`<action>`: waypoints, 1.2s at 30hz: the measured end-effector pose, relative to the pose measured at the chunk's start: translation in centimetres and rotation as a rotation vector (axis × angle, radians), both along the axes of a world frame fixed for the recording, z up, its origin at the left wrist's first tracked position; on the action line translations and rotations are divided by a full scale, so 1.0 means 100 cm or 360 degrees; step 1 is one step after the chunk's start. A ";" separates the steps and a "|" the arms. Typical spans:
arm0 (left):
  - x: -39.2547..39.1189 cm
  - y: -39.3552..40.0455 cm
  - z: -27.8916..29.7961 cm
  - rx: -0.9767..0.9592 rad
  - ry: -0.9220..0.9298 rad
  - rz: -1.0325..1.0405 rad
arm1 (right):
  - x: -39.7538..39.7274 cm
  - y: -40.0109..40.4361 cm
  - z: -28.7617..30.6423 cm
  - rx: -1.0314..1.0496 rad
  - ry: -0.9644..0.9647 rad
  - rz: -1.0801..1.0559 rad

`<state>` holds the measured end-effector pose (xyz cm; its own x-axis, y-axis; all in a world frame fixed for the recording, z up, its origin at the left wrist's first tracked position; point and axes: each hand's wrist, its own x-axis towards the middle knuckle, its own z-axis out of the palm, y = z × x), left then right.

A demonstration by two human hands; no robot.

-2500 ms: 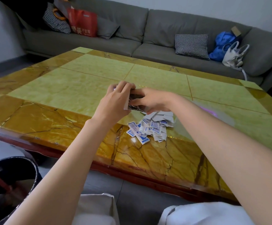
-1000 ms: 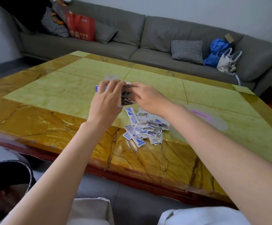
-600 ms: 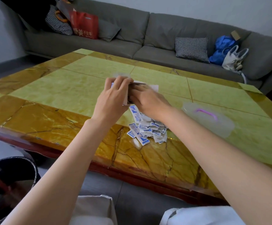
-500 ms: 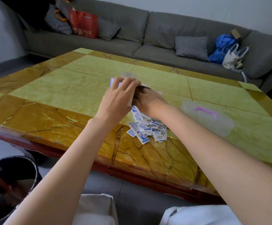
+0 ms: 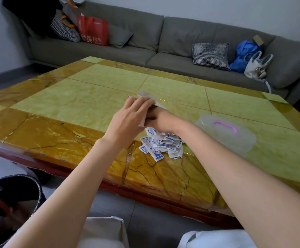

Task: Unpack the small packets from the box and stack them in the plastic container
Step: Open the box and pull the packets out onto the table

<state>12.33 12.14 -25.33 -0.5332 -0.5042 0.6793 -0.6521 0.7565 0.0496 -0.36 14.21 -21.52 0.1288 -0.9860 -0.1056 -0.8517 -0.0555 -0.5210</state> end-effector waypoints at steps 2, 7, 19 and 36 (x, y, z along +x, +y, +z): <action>0.003 -0.002 0.002 0.0083 0.0023 0.0066 | -0.005 0.003 0.005 -0.0081 0.0090 -0.0012; 0.016 -0.010 0.009 0.0361 0.0176 0.0366 | -0.035 0.007 0.013 -0.0058 0.0360 -0.0060; 0.012 -0.008 0.014 0.0438 0.0348 0.0252 | 0.007 -0.008 0.019 -0.0506 0.0042 -0.0141; 0.007 -0.007 0.008 0.0544 0.0477 0.0184 | 0.019 -0.016 0.020 0.0093 -0.1840 -0.0525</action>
